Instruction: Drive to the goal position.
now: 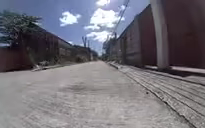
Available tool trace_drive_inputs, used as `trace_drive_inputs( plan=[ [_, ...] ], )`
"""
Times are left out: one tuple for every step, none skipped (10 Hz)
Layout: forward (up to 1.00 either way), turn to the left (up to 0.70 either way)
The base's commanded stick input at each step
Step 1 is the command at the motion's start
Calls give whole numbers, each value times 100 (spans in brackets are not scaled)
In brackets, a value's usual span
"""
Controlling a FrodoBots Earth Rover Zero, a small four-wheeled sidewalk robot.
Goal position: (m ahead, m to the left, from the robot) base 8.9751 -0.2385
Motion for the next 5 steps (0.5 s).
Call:
trace_drive_inputs(
  plan=[
    [100,0],
    [100,0],
    [100,0],
    [100,0],
    [100,0]
  ],
)
